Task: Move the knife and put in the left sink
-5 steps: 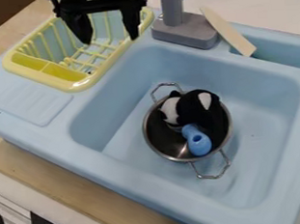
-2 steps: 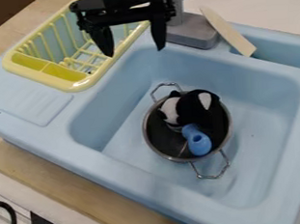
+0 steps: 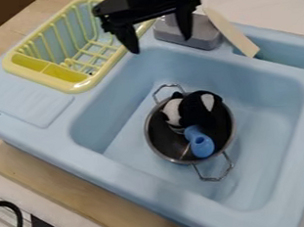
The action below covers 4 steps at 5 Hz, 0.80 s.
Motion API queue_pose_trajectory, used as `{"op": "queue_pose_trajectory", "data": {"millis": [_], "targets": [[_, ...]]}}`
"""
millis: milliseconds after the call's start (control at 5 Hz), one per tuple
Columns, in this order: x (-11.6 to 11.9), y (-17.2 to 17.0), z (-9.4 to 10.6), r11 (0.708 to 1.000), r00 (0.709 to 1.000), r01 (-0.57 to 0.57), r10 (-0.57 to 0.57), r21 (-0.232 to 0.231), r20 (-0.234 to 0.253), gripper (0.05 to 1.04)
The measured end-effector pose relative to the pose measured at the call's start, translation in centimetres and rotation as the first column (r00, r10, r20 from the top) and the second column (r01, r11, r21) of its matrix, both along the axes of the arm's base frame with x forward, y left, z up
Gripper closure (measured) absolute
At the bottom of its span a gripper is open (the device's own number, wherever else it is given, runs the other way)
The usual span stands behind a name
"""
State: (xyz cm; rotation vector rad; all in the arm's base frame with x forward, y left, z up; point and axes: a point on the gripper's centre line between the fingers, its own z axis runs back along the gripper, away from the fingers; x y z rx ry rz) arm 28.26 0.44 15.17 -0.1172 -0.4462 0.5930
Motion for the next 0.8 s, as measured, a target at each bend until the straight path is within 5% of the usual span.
{"op": "queue_pose_trajectory", "data": {"millis": [400, 800], "targets": [[2.4, -1.7, 0.0, 0.997, 0.993, 0.034, -0.026, -0.063, 0.119, 0.084], [4.5, -2.8, -0.5, 0.997, 0.987, 0.077, -0.074, -0.017, 0.141, 0.084]]}}
